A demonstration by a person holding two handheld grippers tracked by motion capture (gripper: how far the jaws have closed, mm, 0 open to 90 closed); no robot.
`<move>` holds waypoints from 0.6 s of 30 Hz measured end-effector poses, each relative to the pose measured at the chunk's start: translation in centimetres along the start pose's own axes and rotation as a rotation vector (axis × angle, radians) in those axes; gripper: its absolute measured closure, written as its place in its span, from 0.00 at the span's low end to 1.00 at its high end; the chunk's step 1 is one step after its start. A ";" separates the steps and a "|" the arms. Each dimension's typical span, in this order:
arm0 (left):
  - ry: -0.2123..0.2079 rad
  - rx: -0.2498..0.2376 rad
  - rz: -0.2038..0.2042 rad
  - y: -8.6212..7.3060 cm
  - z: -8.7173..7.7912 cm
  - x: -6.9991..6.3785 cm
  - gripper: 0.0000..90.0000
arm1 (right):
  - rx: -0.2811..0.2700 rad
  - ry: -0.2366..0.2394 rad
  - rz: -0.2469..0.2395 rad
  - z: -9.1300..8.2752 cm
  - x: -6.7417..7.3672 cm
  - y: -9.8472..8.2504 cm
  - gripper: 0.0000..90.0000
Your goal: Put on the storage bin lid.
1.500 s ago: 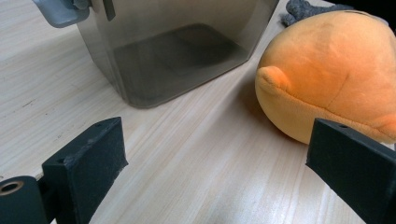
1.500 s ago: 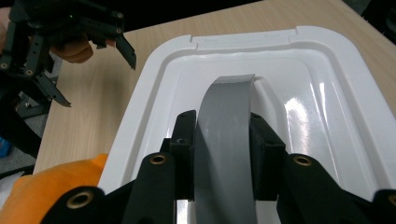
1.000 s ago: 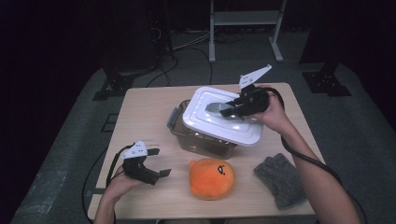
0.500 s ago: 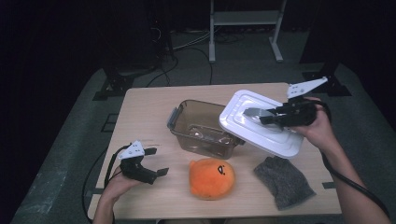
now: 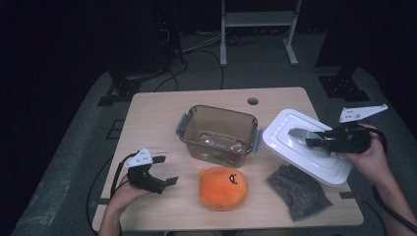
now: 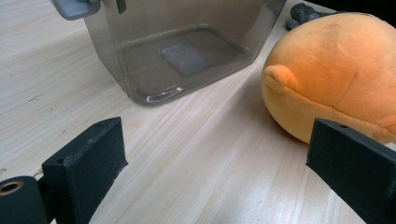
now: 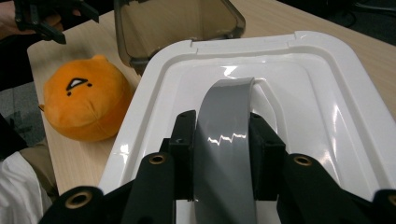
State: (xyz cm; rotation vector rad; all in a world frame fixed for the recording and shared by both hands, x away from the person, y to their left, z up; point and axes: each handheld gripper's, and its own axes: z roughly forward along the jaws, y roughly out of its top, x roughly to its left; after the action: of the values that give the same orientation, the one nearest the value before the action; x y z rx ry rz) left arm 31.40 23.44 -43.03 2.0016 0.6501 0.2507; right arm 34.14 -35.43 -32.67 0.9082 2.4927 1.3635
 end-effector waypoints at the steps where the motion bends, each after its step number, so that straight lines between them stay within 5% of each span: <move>1: 0.000 -0.001 -0.001 0.0 0.0 0.0 0.04 | 0.004 -0.006 0.007 -0.1 -0.1 -0.4 0.74; 12: 0.006 -0.005 0.003 0.0 -0.2 0.1 0.04 | 0.026 0.002 0.085 1.3 -0.9 -5.2 0.74; 18: -0.001 -0.004 0.000 -0.1 -0.1 0.1 0.04 | 0.045 0.021 0.115 3.6 -1.1 -7.5 0.74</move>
State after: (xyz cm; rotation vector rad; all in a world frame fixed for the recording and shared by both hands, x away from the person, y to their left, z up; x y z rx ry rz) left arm 31.39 23.61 -43.01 1.9977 0.6485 0.2513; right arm 33.23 -36.53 -40.98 1.0680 2.5315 1.3624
